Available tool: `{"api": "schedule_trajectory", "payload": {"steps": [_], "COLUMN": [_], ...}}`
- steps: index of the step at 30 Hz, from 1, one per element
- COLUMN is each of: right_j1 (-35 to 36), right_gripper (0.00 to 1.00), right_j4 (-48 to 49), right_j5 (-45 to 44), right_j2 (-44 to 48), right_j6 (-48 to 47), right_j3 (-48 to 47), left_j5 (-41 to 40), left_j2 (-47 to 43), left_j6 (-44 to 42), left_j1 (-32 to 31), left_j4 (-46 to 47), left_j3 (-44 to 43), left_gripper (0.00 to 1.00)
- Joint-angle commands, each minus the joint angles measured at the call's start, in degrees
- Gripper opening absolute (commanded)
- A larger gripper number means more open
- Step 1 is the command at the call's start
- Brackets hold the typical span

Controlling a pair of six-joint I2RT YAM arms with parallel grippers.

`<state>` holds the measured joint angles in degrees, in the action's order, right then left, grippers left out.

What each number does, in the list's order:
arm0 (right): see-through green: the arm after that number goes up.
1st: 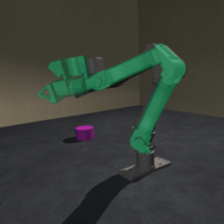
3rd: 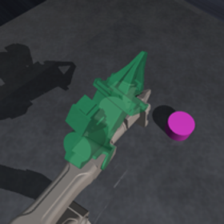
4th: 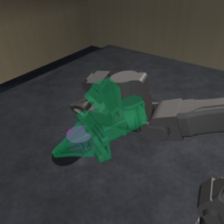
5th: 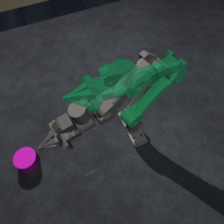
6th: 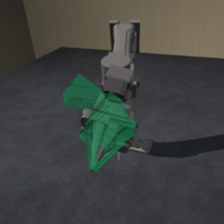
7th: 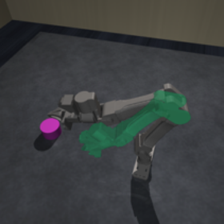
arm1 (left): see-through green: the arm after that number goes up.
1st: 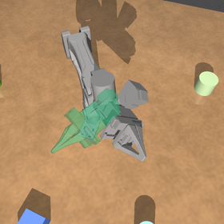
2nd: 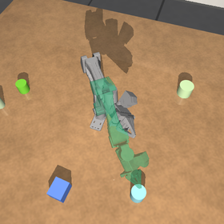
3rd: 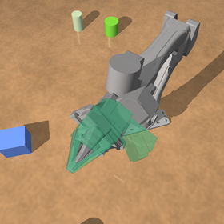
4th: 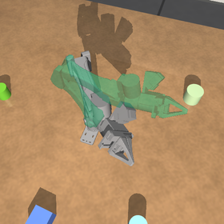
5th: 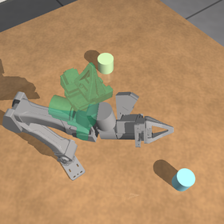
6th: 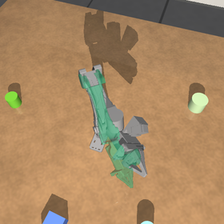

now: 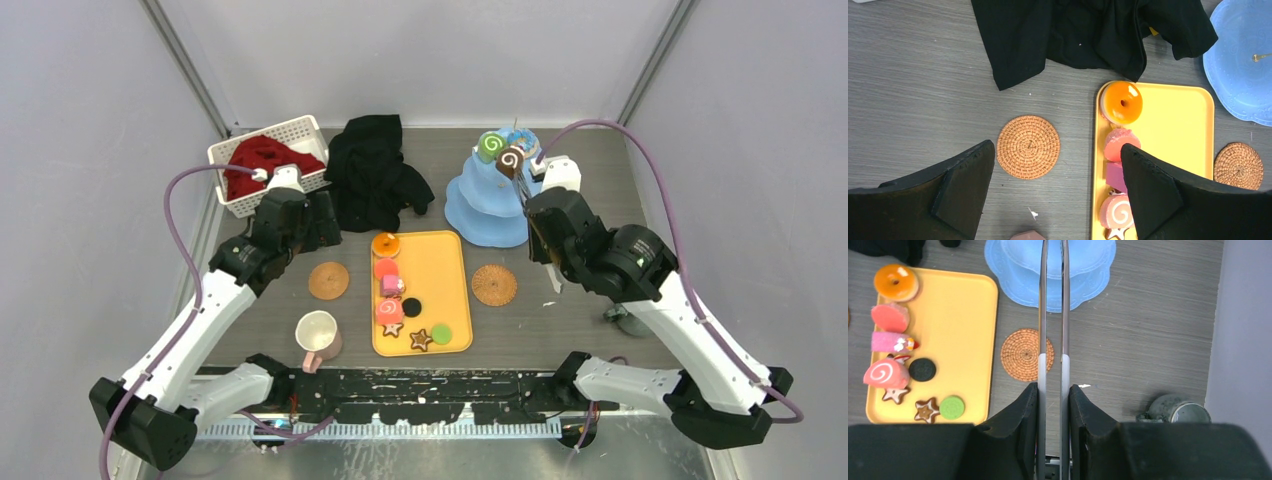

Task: Serve the afternoon tea
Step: Pick up the desert from the tray, then place the desert on the desert table.

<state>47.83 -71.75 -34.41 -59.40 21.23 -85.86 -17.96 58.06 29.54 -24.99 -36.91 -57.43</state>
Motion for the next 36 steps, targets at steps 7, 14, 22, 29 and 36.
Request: {"api": "schedule_trajectory", "payload": {"steps": [7, 14, 22, 29, 36], "right_j1": [-12.0, -13.8, -15.2, -15.9, -15.9], "right_gripper": [0.07, 0.08, 0.18, 0.35, 0.41], "right_j4": [11.1, 13.0, 14.2, 14.3, 13.0], "right_j5": [8.0, 10.7, 10.8, 10.7, 11.0], "right_j2": [-0.9, -2.5, -2.9, -3.5, -3.3], "right_j6": [-7.8, -9.4, -9.7, -10.1, -9.9], "right_j3": [3.0, 4.0, 5.4, 5.2, 4.3], "left_j5": [-0.9, -1.1, -1.2, -1.5, -1.6], "left_j2": [-1.5, -1.3, -1.6, -1.8, -1.9], "left_j6": [-0.4, -0.5, -0.6, -0.8, -0.9], "left_j1": [0.3, 0.3, 0.3, 0.3, 0.3], "left_j4": [1.2, 1.2, 1.1, 1.1, 1.2], "left_j3": [-0.7, -0.8, -0.1, 0.2, 0.5], "left_gripper": [0.96, 0.96, 0.96, 0.96, 0.96]}}
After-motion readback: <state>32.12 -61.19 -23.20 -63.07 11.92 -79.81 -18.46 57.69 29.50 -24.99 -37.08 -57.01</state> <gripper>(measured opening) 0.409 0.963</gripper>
